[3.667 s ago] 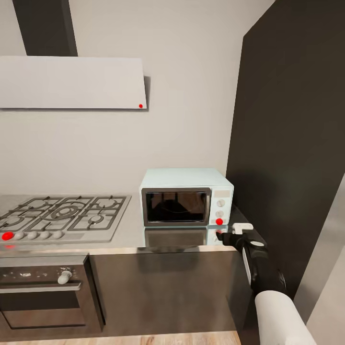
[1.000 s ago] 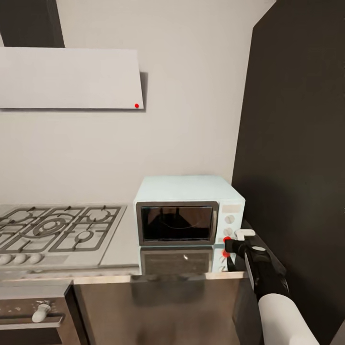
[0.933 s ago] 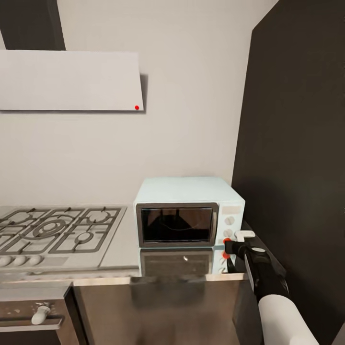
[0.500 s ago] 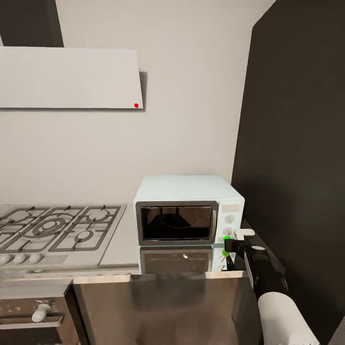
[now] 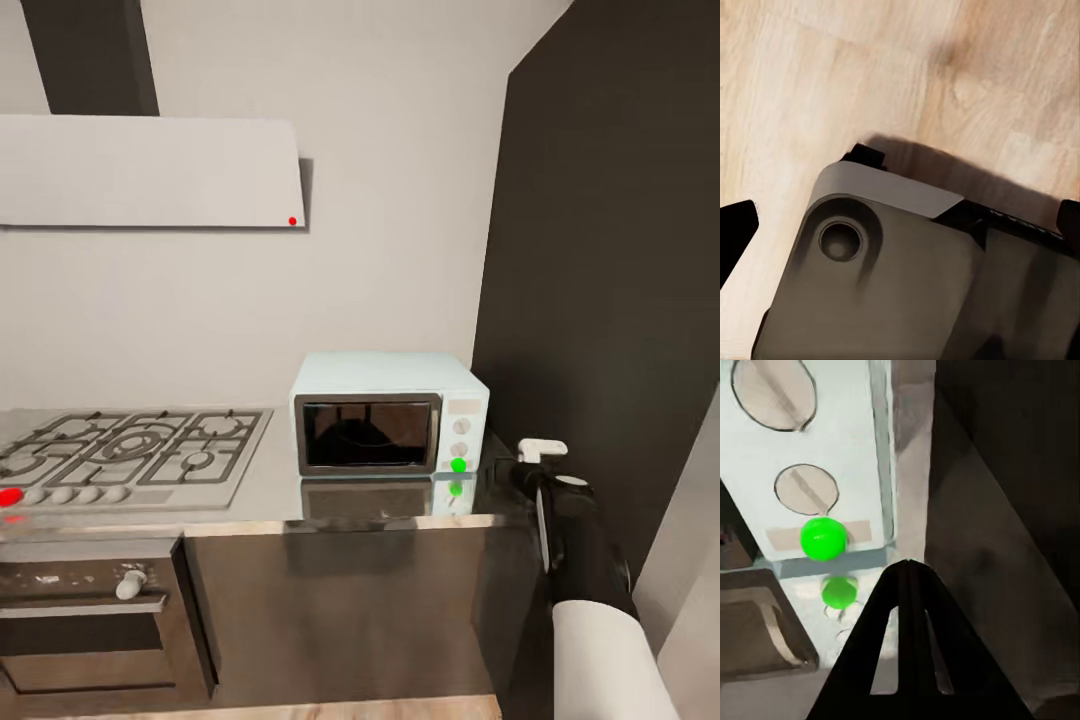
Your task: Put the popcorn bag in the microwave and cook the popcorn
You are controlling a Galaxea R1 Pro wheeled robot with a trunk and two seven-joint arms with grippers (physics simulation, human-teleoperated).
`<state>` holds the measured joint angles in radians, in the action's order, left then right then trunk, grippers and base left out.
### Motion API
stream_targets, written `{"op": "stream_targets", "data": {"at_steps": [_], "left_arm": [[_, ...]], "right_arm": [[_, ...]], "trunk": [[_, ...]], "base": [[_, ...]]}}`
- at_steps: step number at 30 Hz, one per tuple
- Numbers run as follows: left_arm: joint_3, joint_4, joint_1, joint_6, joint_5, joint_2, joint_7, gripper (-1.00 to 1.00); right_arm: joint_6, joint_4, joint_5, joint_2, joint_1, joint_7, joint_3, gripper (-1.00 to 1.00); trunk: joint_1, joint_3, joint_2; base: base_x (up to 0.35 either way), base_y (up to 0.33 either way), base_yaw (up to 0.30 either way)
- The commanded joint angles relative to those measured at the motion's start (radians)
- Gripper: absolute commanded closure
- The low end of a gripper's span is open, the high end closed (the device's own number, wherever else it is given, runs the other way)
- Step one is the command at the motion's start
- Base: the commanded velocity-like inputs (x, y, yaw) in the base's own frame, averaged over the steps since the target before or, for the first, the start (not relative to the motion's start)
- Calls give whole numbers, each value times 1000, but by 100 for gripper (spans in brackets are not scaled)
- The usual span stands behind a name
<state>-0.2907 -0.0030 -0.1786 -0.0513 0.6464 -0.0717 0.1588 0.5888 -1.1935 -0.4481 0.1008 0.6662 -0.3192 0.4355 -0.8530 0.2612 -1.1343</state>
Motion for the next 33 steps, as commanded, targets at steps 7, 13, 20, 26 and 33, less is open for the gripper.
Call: {"op": "stream_targets", "data": {"at_steps": [7, 13, 20, 26, 33], "left_arm": [[-8, 0, -1, -2, 7, 0, 2, -100], [-8, 1, -1, -2, 8, -1, 2, -100], [-9, 1, -1, 0, 6, -2, -7, -100], [-9, 1, -1, 2, 4, -1, -10, -100], [-8, 1, -1, 1, 4, 2, -9, -100]], "right_arm": [[105, -103, -10, 10, -178, -11, 4, 100], [-316, 717, -73, -90, -291, 73, 10, 100], [-701, 1215, -71, -164, -368, 247, 9, 100], [-716, 1225, -71, -172, -446, 253, 9, 100], [-699, 1226, -76, -177, -462, 253, 3, 100]], "trunk": [[0, 2, -1], [0, 2, -1], [0, 2, -1], [0, 2, -1], [0, 2, -1]], "base": [[-346, 0, 0], [-346, 0, 0], [-341, 0, 0], [-185, 0, 0], [-8, 0, 0]]}}
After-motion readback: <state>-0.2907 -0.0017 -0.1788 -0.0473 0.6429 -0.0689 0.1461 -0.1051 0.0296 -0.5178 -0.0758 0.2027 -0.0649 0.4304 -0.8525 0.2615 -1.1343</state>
